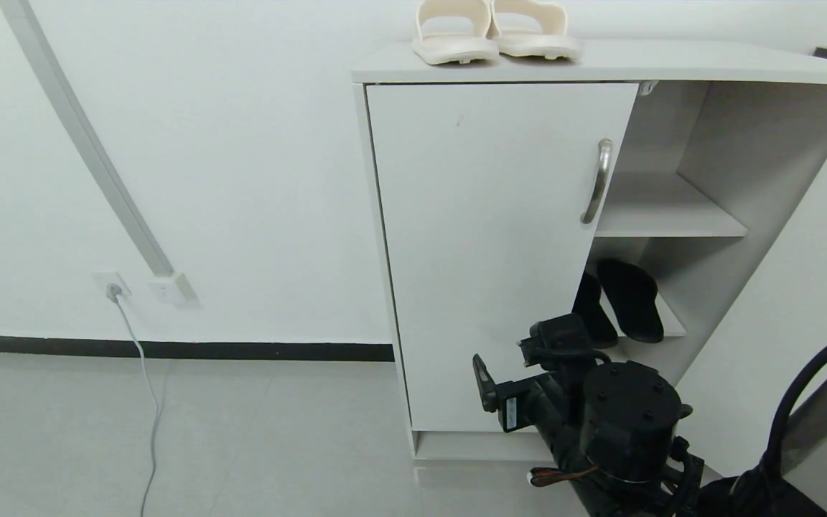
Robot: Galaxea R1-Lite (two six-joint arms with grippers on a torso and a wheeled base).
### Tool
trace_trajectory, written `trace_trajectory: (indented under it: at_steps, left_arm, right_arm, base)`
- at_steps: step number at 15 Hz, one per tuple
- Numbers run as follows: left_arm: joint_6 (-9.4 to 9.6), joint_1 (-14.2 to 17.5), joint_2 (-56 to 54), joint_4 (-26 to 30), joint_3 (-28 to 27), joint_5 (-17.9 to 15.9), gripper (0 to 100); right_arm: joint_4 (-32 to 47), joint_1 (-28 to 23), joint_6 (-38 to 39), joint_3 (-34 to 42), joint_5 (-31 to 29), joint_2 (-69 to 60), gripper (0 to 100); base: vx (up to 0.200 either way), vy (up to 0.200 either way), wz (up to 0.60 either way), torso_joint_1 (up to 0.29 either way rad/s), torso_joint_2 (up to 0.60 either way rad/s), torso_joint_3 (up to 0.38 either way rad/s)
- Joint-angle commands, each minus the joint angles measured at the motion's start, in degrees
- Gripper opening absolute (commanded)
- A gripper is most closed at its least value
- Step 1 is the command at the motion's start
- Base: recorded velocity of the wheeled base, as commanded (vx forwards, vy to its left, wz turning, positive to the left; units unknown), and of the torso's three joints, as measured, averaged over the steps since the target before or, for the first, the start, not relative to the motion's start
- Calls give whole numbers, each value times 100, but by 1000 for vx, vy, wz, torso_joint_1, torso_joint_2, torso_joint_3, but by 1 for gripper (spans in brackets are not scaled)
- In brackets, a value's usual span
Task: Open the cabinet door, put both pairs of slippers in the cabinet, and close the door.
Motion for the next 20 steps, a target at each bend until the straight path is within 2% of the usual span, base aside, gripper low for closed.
trace_trajectory:
  at_steps: [1,9,20]
  left_arm:
    - [-3,1,7,1,-4,4,0]
    - [-3,1,7,1,5,4,0]
    - [-12,1,7,1,5,4,0]
  right_arm:
    - [18,-2,-4,-13,2,23,100]
    - [18,-2,-4,-5,2,31,100]
    - [18,7,-4,-5,2,40,100]
  base:
    - [0,0,0,7,-124,-349]
    - [0,0,0,75,-473,-360]
    - [0,0,0,170,-484,-322]
